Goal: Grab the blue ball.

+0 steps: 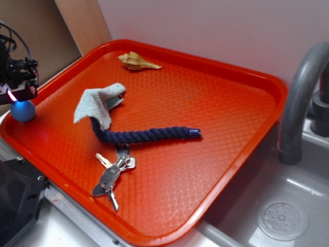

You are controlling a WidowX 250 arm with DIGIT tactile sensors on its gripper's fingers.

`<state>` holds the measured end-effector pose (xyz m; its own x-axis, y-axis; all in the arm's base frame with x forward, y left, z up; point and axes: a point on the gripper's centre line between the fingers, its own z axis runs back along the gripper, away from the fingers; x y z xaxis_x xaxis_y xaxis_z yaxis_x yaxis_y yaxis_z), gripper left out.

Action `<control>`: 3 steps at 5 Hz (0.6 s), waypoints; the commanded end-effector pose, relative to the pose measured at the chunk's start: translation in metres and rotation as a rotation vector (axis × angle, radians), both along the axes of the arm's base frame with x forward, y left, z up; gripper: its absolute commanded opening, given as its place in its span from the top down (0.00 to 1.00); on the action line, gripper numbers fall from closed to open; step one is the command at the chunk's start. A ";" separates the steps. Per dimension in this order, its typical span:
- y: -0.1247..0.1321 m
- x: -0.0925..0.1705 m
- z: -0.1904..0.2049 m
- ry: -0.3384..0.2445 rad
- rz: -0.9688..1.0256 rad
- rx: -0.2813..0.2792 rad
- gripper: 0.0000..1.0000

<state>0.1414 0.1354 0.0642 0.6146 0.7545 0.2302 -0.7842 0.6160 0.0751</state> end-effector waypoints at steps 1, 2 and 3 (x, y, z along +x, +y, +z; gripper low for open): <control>-0.043 -0.007 0.061 -0.095 -0.079 -0.083 1.00; -0.065 -0.010 0.094 -0.138 -0.130 -0.132 1.00; -0.057 -0.013 0.087 -0.132 -0.109 -0.118 1.00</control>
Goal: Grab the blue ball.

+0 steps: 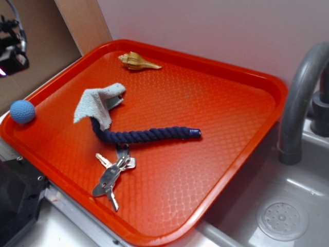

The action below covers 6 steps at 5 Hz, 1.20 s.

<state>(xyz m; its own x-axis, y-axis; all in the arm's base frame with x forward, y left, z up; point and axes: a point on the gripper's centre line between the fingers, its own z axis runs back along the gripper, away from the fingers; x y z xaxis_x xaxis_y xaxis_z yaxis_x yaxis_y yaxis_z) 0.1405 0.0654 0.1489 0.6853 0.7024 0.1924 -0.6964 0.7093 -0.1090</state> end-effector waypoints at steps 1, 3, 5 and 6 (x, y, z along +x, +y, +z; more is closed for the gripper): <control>0.035 -0.014 -0.018 0.002 0.053 0.086 0.00; 0.080 -0.015 -0.051 0.038 0.108 0.135 0.00; 0.106 -0.012 -0.088 0.088 0.122 0.196 0.00; 0.103 -0.013 -0.099 0.107 0.105 0.201 0.00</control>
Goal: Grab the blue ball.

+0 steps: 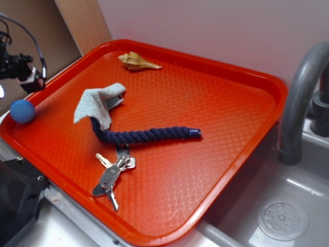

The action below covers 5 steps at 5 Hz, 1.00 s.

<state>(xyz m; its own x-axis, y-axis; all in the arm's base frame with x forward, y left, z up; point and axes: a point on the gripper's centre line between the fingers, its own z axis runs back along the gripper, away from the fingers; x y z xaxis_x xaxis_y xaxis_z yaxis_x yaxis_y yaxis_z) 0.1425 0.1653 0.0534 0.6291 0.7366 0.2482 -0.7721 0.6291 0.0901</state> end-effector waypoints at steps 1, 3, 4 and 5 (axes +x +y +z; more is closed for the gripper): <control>-0.001 -0.019 -0.022 0.043 -0.033 0.044 0.00; -0.008 -0.038 -0.026 0.094 -0.060 0.044 0.00; -0.019 -0.048 -0.014 0.086 -0.074 0.015 0.00; -0.024 -0.051 -0.007 0.084 -0.070 -0.003 0.00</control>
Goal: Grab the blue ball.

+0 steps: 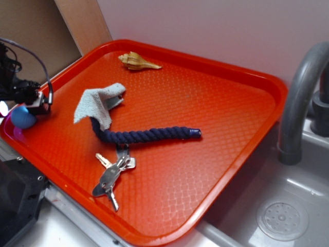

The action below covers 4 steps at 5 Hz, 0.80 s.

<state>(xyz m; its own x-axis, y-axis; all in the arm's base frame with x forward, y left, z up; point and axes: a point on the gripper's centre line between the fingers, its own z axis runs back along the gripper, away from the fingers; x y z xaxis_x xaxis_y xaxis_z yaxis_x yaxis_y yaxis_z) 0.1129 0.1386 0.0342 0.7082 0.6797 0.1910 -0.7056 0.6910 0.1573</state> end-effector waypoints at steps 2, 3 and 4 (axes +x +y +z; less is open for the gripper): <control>-0.005 -0.017 0.033 -0.046 0.020 -0.011 0.00; -0.007 -0.014 0.035 -0.046 0.024 -0.021 0.00; -0.011 -0.014 0.028 -0.029 0.014 -0.017 0.00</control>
